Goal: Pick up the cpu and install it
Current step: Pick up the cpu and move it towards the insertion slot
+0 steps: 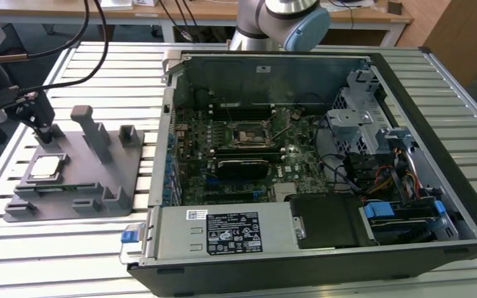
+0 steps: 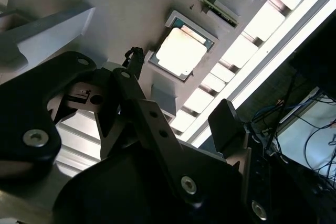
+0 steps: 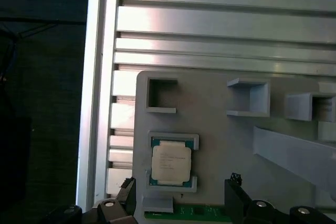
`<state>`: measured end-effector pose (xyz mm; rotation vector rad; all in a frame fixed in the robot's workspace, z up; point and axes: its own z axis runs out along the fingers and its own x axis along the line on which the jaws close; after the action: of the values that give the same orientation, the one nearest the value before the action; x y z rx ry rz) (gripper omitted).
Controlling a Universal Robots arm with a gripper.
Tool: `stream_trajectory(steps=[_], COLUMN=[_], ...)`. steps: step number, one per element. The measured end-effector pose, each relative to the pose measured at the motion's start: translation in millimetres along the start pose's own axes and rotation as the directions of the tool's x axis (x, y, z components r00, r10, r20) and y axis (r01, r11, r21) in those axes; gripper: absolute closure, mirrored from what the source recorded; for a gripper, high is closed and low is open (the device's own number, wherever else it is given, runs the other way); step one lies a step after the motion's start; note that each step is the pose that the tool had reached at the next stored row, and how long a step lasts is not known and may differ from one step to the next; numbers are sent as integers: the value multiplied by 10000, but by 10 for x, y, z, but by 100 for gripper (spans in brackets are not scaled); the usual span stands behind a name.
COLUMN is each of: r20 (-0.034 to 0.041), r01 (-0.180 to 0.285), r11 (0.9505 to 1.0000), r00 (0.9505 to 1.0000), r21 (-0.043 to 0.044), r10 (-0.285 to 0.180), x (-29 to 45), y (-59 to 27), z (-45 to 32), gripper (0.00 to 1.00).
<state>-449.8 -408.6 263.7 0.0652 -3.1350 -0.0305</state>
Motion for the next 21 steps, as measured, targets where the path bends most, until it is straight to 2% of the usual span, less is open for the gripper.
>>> stream_trajectory(steps=[21], r20=[-1], r01=[1], r11=[10000], r00=[10000], r21=[1], r10=[-1], x=[-1], y=[-3], z=[150], gripper=[24])
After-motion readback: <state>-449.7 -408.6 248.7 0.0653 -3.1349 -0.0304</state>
